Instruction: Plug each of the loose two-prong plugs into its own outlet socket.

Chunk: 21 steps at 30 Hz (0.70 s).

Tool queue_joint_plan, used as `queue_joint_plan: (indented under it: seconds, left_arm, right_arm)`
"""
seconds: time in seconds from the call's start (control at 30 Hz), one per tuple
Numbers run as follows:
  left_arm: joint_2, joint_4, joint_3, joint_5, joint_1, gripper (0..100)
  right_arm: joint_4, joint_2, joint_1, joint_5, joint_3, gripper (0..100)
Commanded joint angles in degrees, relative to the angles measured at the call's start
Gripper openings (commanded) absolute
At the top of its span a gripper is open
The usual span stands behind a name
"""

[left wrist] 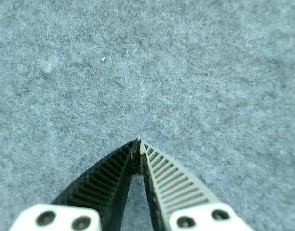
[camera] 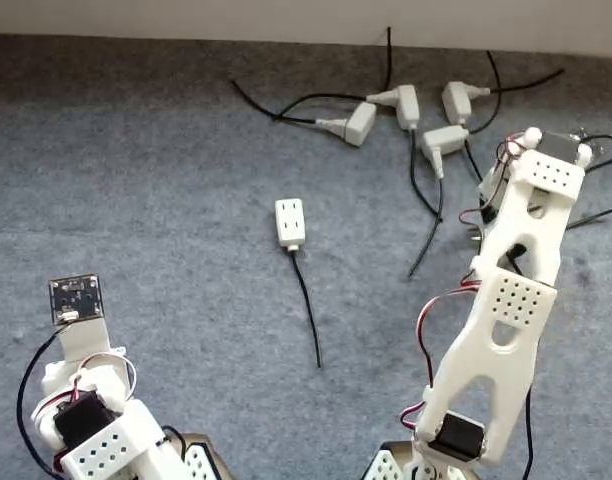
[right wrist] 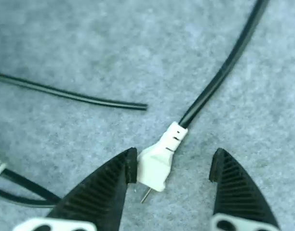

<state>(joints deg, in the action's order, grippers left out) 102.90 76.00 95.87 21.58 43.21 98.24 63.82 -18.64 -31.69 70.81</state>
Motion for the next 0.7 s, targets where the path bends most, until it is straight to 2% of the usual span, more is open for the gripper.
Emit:
queue_joint_plan:
  seconds: [0.0, 0.23, 0.47, 0.67]
  left_arm:
    - [0.13, 0.0, -0.13, -0.09, -0.66, 1]
    - [0.13, 0.0, -0.13, -0.09, -0.66, 1]
    - [0.13, 0.0, -0.13, -0.09, -0.66, 1]
    - [0.13, 0.0, -0.13, -0.09, -0.66, 1]
  right_arm:
    - [0.04, 1.19, -0.22, -4.04, 0.13, 23.5]
    - [1.19, 3.3, 1.19, -3.6, 1.71, 4.8]
    - [2.86, 3.21, 3.74, -2.2, 9.45, 4.5]
    - [2.95, 3.12, 13.05, 2.29, 13.67, 4.4]
